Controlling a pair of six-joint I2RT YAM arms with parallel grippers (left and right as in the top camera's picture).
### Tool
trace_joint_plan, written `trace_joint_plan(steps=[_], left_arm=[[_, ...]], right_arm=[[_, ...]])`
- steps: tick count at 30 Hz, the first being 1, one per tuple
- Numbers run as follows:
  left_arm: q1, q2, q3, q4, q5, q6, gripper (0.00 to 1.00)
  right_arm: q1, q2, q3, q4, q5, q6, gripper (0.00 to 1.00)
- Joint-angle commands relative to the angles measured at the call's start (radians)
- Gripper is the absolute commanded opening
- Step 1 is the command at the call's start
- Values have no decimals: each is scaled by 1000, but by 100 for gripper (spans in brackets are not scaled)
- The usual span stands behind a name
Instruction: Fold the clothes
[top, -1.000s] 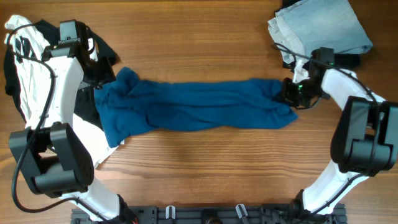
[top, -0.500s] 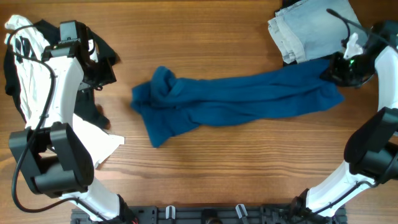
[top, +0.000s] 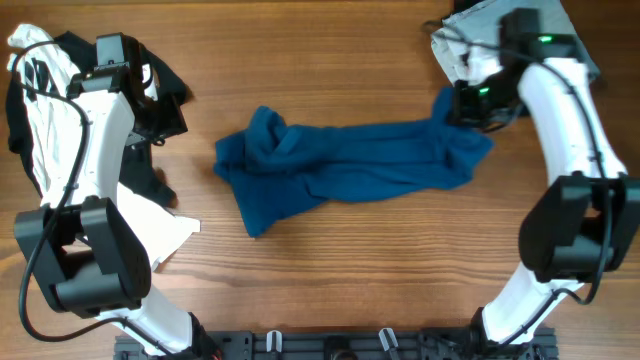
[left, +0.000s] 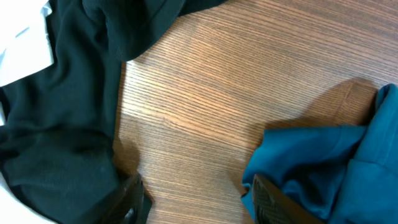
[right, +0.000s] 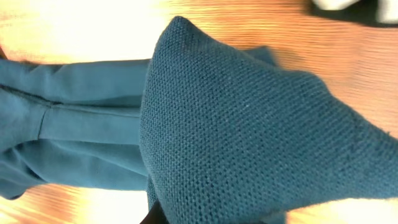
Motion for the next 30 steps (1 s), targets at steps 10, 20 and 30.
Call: trace_joint_plan(steps=[10, 20, 30], left_arm=[[8, 6, 6, 2, 8, -3, 57], [8, 6, 6, 2, 16, -3, 59], [8, 6, 6, 3, 24, -3, 59]], right_arm=[[269, -22, -218, 254, 17, 163, 4], [335, -25, -149, 258, -265, 87, 66], [334, -87, -30, 57, 14, 125, 64]])
